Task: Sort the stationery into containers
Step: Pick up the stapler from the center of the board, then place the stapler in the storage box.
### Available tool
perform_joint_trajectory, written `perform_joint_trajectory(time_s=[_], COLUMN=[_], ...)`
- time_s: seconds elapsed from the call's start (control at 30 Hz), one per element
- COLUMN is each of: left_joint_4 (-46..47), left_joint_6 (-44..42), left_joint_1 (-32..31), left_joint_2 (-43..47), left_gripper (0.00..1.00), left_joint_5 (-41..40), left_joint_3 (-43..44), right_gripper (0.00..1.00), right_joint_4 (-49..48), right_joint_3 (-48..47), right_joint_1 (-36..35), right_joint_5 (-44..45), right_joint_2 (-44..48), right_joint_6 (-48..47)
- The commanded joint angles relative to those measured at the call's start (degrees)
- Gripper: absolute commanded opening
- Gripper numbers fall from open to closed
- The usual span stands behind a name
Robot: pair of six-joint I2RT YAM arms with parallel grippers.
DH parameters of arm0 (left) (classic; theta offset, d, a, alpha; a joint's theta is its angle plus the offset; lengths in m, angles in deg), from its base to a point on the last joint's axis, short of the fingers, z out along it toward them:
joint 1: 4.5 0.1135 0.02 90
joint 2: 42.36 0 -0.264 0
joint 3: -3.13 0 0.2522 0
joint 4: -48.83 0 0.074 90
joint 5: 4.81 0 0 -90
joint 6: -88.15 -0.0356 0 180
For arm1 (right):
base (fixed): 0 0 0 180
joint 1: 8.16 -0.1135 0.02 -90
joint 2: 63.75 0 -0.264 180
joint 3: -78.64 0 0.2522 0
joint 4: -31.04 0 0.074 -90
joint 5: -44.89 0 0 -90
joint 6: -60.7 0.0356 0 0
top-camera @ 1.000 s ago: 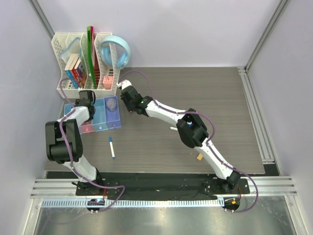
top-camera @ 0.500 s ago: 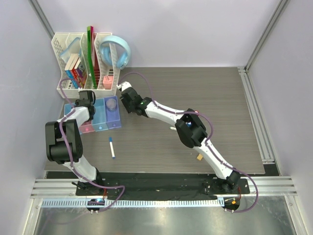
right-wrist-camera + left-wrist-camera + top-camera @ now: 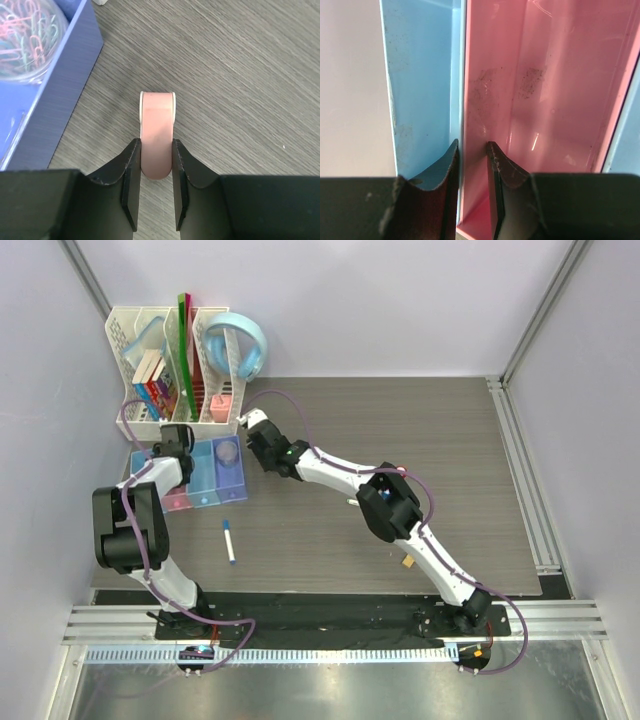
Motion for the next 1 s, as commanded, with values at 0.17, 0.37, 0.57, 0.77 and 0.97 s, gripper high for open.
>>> perform_joint_trajectory(time_s=[0.17,0.37,0.57,0.77,0.97], left_joint_4=[-2.4,-3.1,-4.0,-5.0,-5.4], left_joint_6=[2.1,2.7,3.3,3.6,3.6], left_joint_1=[0.3,-1.1,-3.2,-4.3,-4.5], left_joint_2=[-5.9,-6.8,-7.3,-7.0,-6.6], left_gripper=[0.2,0.2,0.2,0.2,0.2], left_joint_5=[4.9,4.7,4.4,4.0,3.9], left_joint_3=[0.1,1.7,3.1,3.7,3.6], right_gripper=[0.13,0.13,0.13,0.13,0.13], right_joint_4=[-0.5,0.8,1.8,3.0,3.1], right_joint_3=[2.2,1.4,-0.5,-3.1,-5.2], right_joint_1=[-0.3,-1.0,-2.5,-4.7,-5.8], right_joint_5=[-0.2,-2.0,-5.0,-6.8,-7.3], right_joint_2=[12.2,15.2,15.3,13.9,11.9], right_joint_6=[-3.0,-3.0,-3.0,-2.9,-3.0])
